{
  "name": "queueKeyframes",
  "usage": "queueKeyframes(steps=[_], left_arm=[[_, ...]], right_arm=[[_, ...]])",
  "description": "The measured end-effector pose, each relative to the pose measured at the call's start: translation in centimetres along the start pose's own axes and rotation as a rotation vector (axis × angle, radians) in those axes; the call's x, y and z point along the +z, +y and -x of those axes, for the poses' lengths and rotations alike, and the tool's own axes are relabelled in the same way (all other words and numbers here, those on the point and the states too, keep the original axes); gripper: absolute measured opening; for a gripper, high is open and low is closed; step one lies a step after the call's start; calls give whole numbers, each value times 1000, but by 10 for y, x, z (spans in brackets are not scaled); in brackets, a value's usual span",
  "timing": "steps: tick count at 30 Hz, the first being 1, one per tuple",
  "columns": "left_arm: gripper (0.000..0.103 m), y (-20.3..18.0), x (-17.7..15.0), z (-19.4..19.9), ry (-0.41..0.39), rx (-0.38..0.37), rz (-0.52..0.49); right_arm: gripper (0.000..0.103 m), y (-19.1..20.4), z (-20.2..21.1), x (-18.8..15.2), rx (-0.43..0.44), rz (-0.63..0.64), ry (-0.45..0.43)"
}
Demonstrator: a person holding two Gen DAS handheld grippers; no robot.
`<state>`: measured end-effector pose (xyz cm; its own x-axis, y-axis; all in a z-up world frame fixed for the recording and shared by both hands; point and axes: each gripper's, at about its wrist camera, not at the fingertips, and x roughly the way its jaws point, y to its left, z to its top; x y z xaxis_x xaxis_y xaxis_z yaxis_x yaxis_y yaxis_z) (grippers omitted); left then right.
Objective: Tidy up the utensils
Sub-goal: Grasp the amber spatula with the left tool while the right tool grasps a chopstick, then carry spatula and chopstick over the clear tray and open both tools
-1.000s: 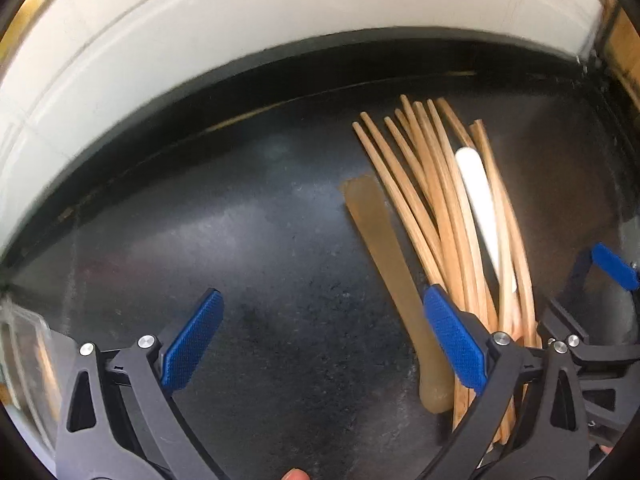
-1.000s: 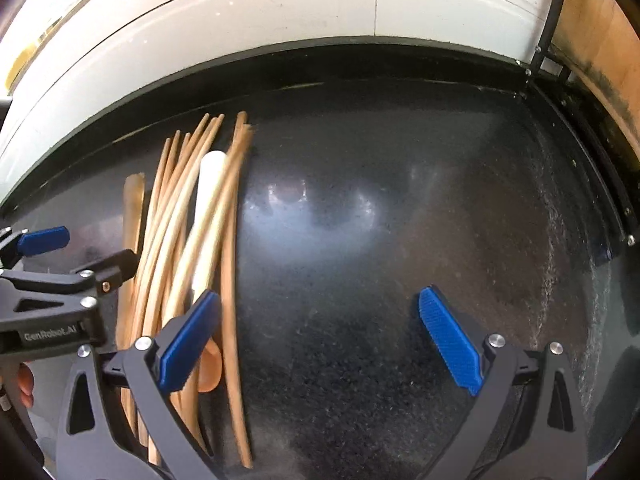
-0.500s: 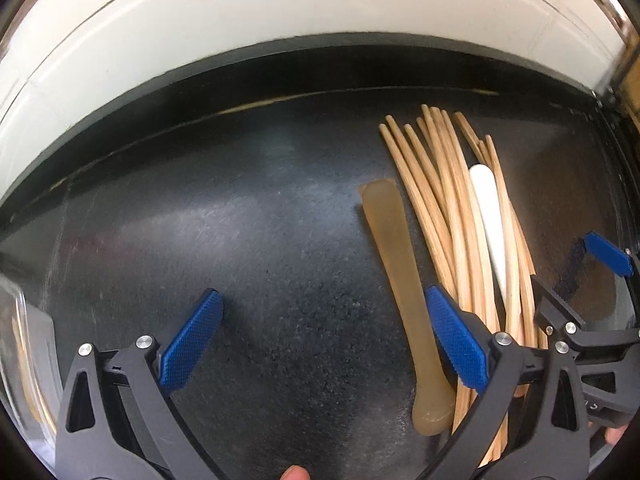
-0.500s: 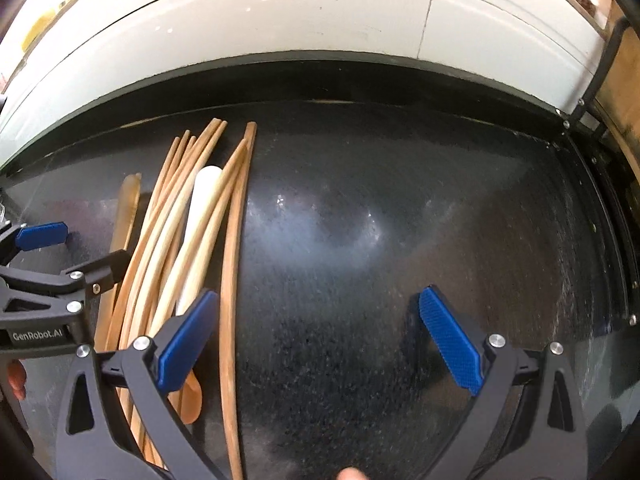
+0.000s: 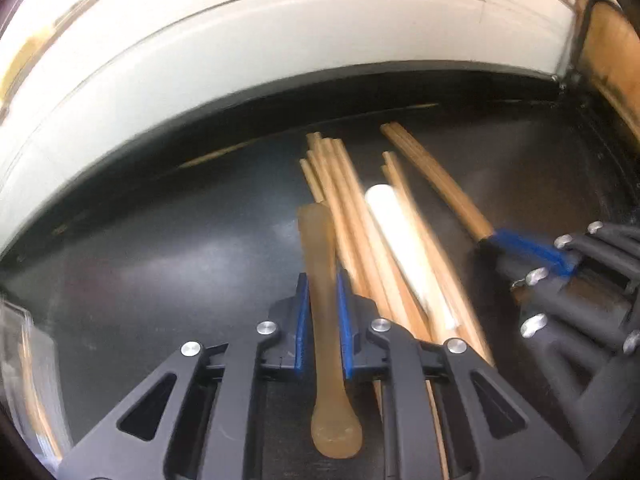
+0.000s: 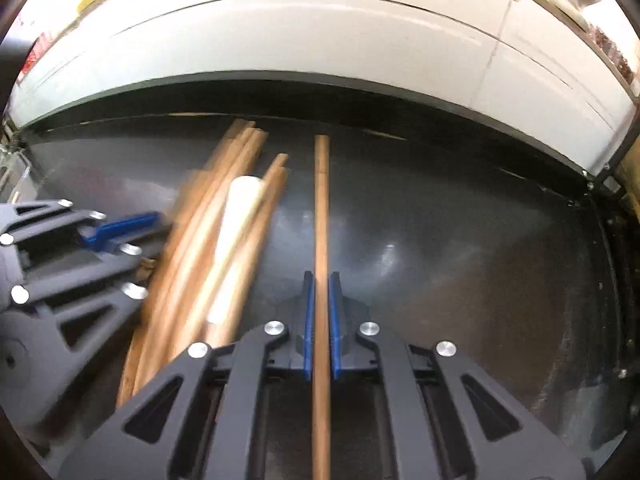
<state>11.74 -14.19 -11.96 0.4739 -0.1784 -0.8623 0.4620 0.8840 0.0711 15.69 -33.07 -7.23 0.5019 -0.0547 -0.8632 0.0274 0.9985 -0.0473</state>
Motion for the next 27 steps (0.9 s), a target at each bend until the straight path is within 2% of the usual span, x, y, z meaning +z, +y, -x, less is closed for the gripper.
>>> queueKeyframes(steps=[3,9,15,21,24,27], left_arm=[[12,15,1,4,39,-59,71],[12,42,-1,44,-19,-109,153],[12,72,-16,74,-50,-162,232],[13,94,-21,112,-83,-198,254],[13,117,-31,137,-73,-225,284],[13,144,-47,156,-85,-200,270]], right_arm=[[7,-7,3,-3,27,-63,21],[7,-32,39,-7,64,-198,-9],[7,-28,74,-2,96,-241,-67],[7,6,104,-7,164,-247,-77],[7,40,114,-8,236,-259,-57],[7,77,122,-7,296,-262,-41]])
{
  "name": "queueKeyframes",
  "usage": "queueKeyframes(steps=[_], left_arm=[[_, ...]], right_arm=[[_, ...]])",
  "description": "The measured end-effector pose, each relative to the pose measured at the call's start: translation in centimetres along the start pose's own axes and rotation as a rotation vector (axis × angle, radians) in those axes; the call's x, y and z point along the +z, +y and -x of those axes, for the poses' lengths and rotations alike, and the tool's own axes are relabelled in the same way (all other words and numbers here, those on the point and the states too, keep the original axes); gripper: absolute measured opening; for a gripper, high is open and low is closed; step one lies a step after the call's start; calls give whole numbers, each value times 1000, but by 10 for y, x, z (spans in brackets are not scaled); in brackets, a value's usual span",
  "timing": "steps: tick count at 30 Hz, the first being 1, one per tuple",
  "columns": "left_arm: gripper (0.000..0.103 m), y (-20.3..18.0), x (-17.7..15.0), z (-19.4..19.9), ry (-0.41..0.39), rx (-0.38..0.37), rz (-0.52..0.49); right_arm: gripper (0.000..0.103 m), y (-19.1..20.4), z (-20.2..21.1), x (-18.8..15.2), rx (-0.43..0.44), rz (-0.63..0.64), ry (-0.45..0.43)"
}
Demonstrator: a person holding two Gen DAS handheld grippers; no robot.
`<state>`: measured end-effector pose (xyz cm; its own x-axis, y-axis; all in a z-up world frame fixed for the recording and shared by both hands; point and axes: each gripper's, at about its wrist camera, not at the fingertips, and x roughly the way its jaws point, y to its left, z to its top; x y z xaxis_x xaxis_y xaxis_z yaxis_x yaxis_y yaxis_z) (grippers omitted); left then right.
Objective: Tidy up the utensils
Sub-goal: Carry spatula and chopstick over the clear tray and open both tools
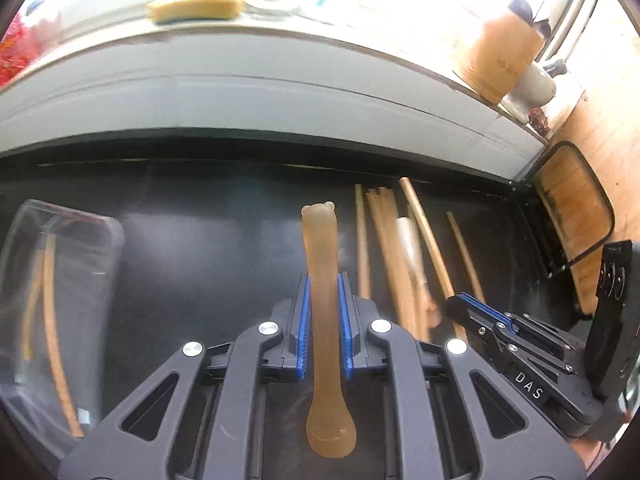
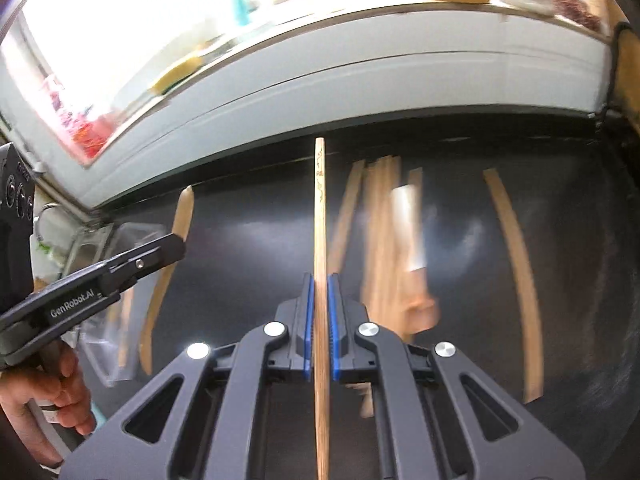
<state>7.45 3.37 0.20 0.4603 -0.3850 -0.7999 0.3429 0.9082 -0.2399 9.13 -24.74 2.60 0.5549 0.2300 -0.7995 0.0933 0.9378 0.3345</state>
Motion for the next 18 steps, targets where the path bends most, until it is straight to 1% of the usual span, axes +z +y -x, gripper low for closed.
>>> queueKeyframes(steps=[2,5,7,9,11,14,18], left_arm=[[13,18,-2,18,-9,16,-1],[13,58,-8,45,-30,45,15],[13,92,-11,64,-40,50,47],[13,120,-12,77,-49,71,68],[13,153,-14,88,-51,98,87],[13,191,-17,97,-45,116,106],[13,225,-19,99,-27,134,112]], right_arm=[[7,22,-4,-5,31,-1,12],[7,63,-6,-8,67,6,16],[7,94,-7,-8,95,29,8],[7,128,-11,-11,116,63,5],[7,153,-19,-19,124,79,17],[7,181,-31,-28,135,78,45],[7,214,-47,-39,141,79,64]])
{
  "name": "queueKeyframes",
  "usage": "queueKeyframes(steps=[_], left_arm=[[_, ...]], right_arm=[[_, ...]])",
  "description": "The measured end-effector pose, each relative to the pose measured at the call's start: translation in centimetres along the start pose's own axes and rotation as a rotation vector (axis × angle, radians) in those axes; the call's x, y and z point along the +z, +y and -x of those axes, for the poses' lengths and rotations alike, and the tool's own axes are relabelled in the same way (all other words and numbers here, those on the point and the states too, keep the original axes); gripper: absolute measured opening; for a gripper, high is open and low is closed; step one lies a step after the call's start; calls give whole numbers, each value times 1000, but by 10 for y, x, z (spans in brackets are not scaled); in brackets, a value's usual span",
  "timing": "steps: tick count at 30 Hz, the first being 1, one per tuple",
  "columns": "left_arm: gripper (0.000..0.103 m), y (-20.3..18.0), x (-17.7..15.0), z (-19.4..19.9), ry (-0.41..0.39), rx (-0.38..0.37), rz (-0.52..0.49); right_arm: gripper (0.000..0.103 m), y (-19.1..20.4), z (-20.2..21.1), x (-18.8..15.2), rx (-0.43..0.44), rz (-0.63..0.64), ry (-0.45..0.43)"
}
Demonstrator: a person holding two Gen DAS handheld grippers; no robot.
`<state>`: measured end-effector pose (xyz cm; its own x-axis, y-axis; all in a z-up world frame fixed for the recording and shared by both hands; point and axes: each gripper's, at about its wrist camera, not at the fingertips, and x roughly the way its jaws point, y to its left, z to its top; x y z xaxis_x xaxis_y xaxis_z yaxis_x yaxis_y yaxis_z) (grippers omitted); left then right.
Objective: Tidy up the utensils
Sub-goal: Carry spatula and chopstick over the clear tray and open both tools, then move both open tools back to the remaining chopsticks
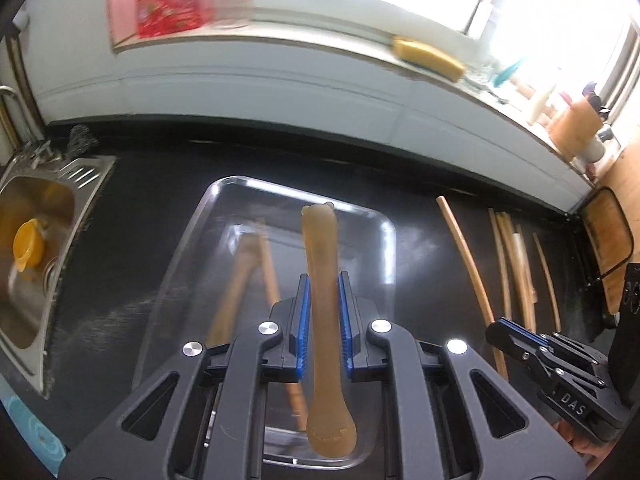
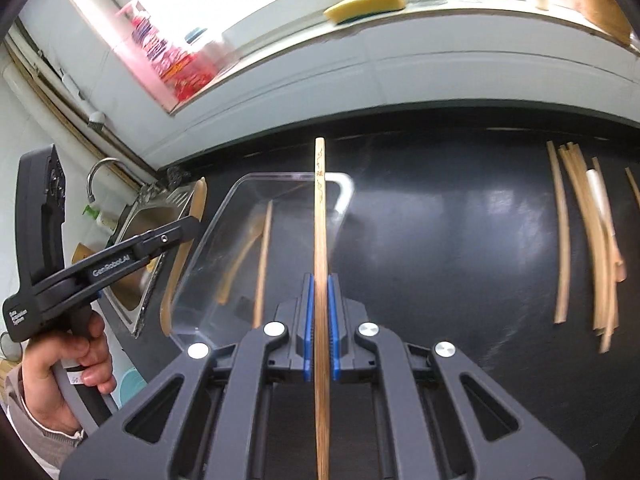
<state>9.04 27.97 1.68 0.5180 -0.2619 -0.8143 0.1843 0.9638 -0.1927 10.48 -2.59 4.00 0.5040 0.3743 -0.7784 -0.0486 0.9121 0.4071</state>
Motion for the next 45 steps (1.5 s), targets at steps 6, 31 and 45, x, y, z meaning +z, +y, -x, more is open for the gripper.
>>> queueKeyframes(steps=[6,31,45], left_arm=[[13,35,-2,-11,44,1,-22],[17,64,20,-41,89,-15,-28],[98,30,50,-18,-22,53,-30]], right_arm=[[7,35,-42,-10,1,-56,47],[8,81,-90,-4,-101,-55,84],[97,46,-34,-33,-396,190,-79]])
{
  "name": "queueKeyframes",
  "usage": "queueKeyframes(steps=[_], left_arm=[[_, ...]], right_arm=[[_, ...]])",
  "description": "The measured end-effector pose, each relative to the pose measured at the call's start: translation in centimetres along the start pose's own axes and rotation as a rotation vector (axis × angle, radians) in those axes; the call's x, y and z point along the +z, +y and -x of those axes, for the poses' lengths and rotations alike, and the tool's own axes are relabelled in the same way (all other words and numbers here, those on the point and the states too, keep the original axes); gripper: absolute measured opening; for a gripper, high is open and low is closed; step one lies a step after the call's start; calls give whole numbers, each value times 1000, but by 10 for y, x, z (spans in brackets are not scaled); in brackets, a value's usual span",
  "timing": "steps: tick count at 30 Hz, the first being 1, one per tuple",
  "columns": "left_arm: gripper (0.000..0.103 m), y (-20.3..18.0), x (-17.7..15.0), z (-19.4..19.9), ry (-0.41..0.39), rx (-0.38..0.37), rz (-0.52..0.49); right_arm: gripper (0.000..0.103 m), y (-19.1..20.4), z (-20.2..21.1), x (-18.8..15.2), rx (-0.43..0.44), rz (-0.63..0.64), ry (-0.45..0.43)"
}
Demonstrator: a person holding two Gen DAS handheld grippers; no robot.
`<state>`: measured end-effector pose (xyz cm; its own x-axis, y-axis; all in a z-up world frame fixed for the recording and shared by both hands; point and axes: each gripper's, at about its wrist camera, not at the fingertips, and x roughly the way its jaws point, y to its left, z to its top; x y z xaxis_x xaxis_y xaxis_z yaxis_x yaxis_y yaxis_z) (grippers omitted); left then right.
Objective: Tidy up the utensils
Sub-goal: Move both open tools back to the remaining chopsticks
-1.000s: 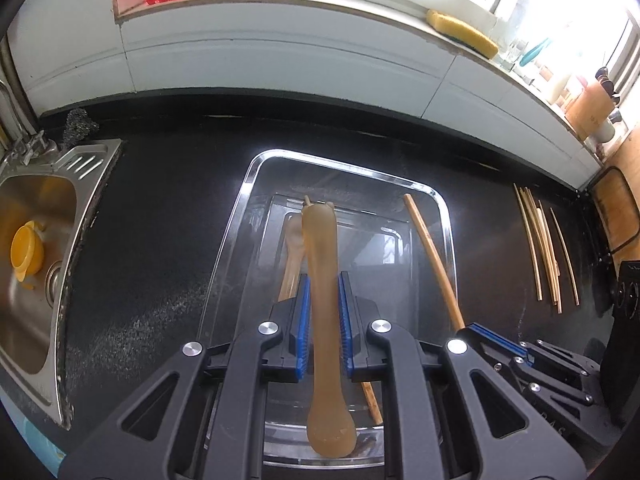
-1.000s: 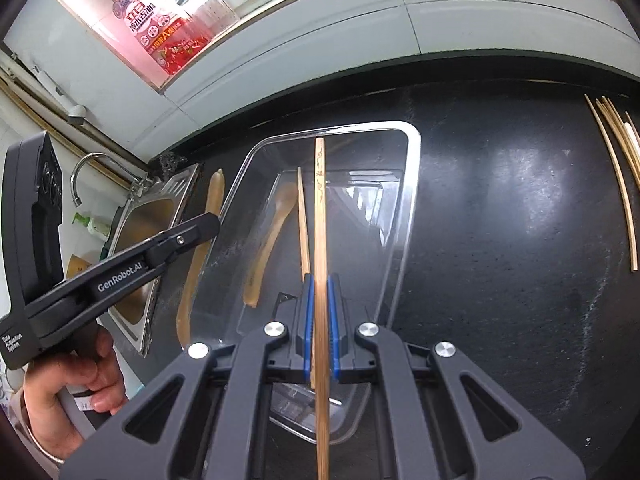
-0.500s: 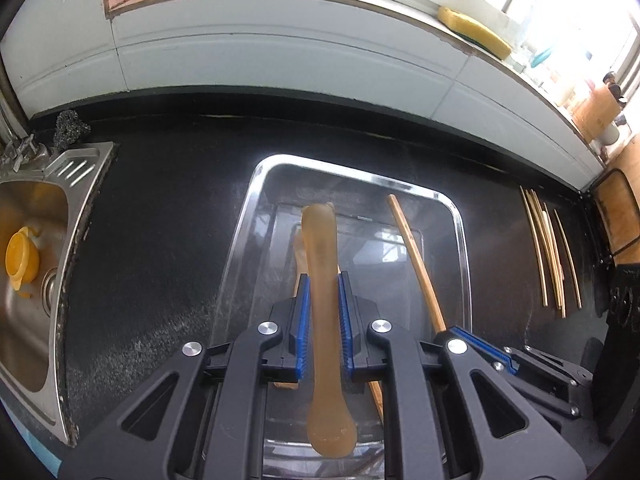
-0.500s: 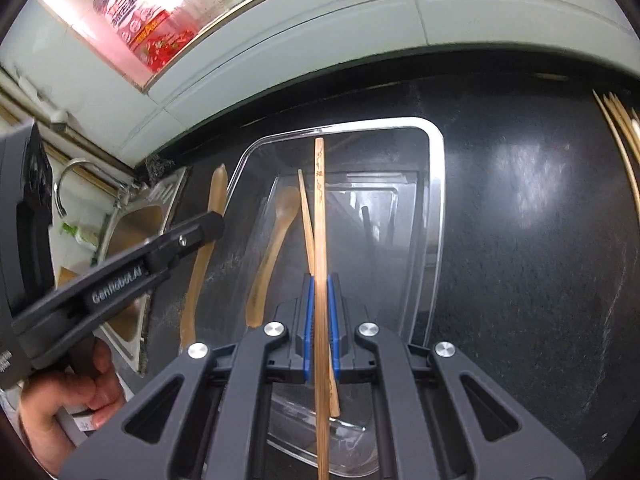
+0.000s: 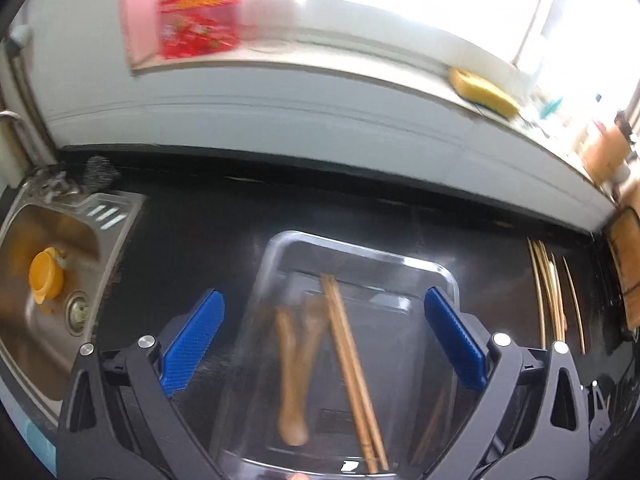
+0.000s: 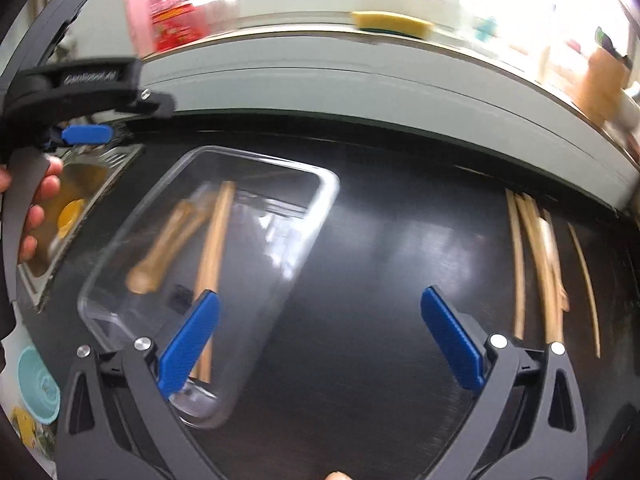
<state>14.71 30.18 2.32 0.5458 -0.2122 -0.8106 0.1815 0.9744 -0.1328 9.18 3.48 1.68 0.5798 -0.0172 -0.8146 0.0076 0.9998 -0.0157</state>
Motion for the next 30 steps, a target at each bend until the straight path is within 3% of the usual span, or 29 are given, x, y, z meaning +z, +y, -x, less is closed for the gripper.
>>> queueKeyframes(steps=[2,9,17,24,30], left_arm=[[98,-25,-5,-10,30,7,-46],[98,-120,-29,-36,113,-97,-178],[98,-231,-64,-69,206,-150,-318],[98,-295,-87,-96,273,-150,-347],[98,-327,-95,-120,304,-99,-324]], right_arm=[[97,-22,2,-8,-31,-38,16],[97,-126,19,-50,-148,-203,72],[97,-233,45,-96,-266,-352,138],[97,-306,51,-102,-299,-361,156],[97,-351,36,-103,-272,-319,195]])
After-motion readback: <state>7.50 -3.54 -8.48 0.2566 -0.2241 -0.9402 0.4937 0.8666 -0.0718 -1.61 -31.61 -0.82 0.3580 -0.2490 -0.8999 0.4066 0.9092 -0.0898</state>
